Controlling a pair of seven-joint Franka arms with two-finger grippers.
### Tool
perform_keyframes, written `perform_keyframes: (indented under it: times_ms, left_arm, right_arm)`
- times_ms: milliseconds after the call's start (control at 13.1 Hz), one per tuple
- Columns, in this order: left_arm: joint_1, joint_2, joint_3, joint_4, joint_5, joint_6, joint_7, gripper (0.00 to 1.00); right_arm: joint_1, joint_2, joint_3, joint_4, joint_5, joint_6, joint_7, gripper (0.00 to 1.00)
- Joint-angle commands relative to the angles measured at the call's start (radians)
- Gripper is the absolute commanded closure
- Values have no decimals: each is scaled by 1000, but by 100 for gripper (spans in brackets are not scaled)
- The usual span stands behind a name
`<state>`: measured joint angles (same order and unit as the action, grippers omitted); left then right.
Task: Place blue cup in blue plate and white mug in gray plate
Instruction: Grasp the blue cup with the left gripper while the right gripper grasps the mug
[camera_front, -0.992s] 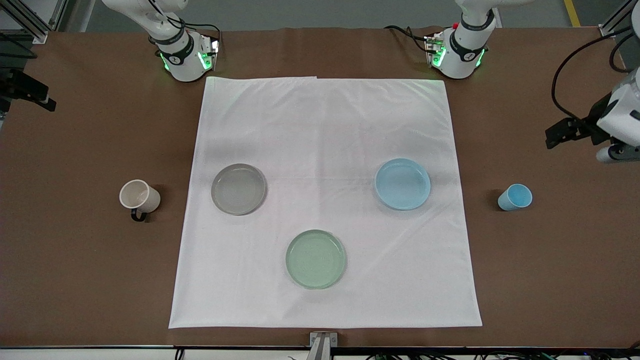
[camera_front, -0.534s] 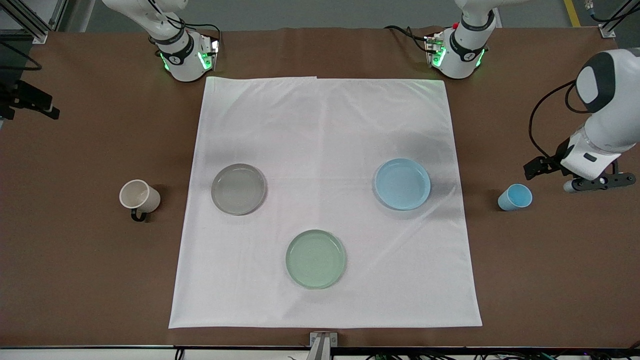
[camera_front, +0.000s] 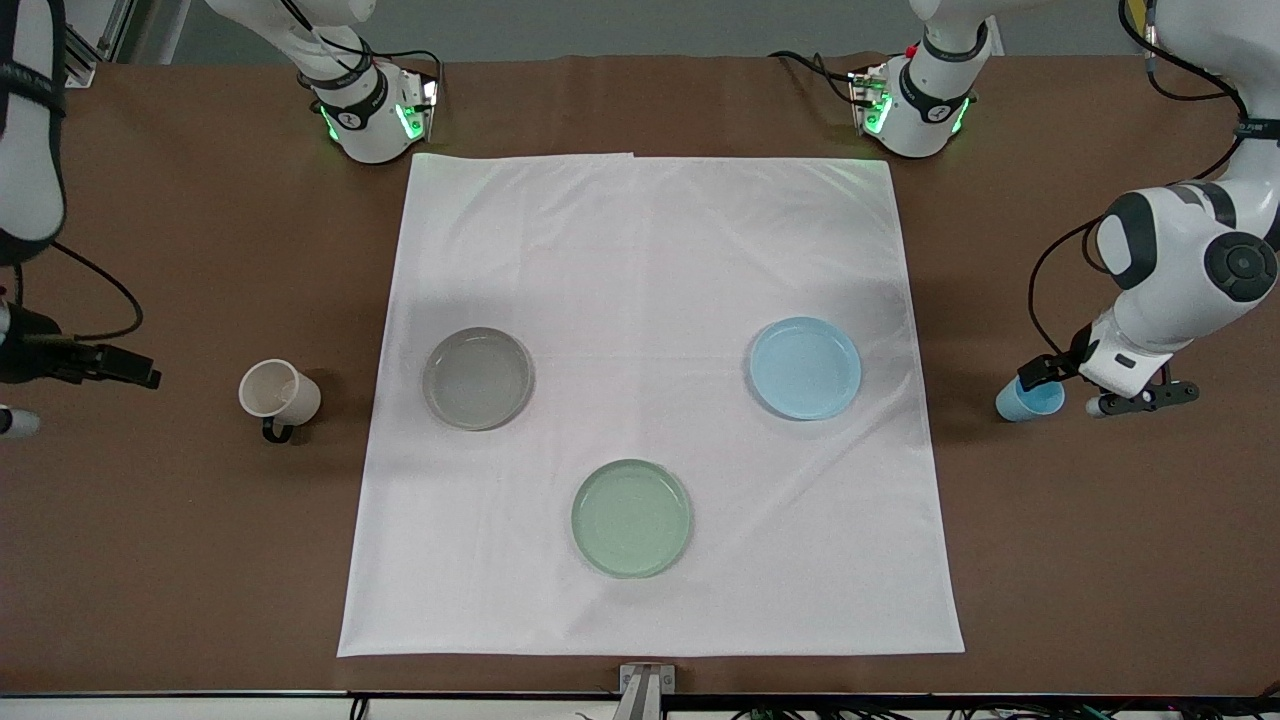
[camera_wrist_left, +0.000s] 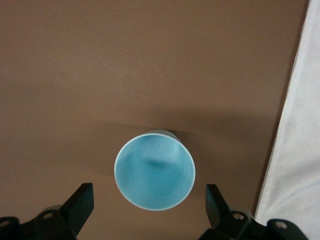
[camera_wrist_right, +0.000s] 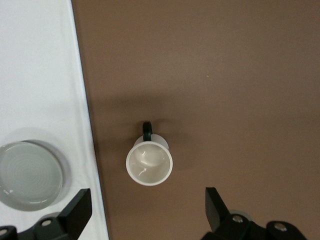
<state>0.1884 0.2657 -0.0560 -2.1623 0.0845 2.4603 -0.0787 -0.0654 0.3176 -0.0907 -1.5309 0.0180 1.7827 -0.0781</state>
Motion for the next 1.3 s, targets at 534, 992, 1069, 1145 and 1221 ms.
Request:
perform_keyframes:
  times_ms: [534, 992, 1069, 1145, 1221]
  left_arm:
    - [39, 72, -5, 35, 12, 22, 16, 30]
    - [28, 89, -8, 58, 12, 19, 5, 96]
    - [28, 86, -13, 58, 12, 16, 2, 100]
    - [28, 78, -14, 58, 12, 13, 7, 100]
    - [28, 67, -27, 58, 12, 8, 13, 100]
  right_arm:
    - [7, 77, 14, -391, 63, 536, -16, 7]
    - [7, 133, 29, -428, 74, 592, -20, 22]
    - [7, 133, 31, -434, 80, 593, -20, 24]
    - [9, 133, 31, -436, 80, 593, -20, 27]
    - [9, 133, 31, -436, 80, 593, -20, 31]
